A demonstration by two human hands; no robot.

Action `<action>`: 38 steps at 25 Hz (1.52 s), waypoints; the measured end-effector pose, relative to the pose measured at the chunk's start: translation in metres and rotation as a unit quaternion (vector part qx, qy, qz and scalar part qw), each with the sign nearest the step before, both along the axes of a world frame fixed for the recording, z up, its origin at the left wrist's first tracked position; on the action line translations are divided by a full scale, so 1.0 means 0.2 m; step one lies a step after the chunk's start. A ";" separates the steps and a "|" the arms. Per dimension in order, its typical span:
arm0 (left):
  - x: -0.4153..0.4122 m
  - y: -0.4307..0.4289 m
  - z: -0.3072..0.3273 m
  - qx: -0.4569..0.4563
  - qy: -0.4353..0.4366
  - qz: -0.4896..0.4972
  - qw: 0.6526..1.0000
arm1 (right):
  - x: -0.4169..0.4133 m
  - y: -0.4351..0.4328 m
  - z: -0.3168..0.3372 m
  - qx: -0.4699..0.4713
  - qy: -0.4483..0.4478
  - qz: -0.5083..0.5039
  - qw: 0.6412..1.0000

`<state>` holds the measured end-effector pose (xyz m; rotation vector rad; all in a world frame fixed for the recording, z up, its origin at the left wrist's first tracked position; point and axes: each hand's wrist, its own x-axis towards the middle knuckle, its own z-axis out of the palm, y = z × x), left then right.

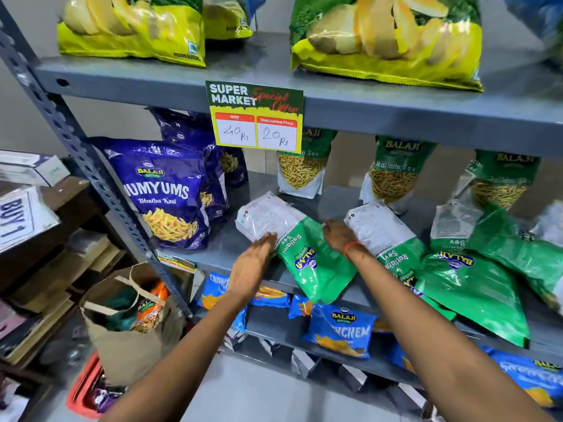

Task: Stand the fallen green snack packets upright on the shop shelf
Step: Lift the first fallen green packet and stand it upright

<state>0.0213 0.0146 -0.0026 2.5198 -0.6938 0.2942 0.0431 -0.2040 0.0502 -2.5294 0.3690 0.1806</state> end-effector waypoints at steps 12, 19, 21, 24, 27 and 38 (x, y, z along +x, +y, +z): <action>0.28 -0.03 0.38 -0.394 0.080 0.078 0.912 | -0.28 -0.21 0.52 0.317 -0.051 -0.140 0.937; 0.45 -0.06 0.39 -0.481 0.324 0.080 0.811 | -0.08 -0.17 0.46 0.454 -0.040 -0.026 0.890; 0.45 -0.07 0.40 -0.488 0.375 0.064 0.785 | 0.01 -0.18 0.31 0.390 -0.045 0.020 0.919; 0.43 -0.06 0.37 -0.441 0.418 0.037 0.793 | 0.05 -0.11 0.16 0.311 -0.043 0.077 0.946; 0.39 -0.05 0.32 -0.367 0.446 0.021 0.816 | 0.07 -0.03 0.04 0.296 -0.068 0.066 0.951; 0.26 0.13 0.19 -0.348 0.396 -0.032 0.849 | -0.17 0.17 -0.10 0.276 -0.114 -0.016 0.954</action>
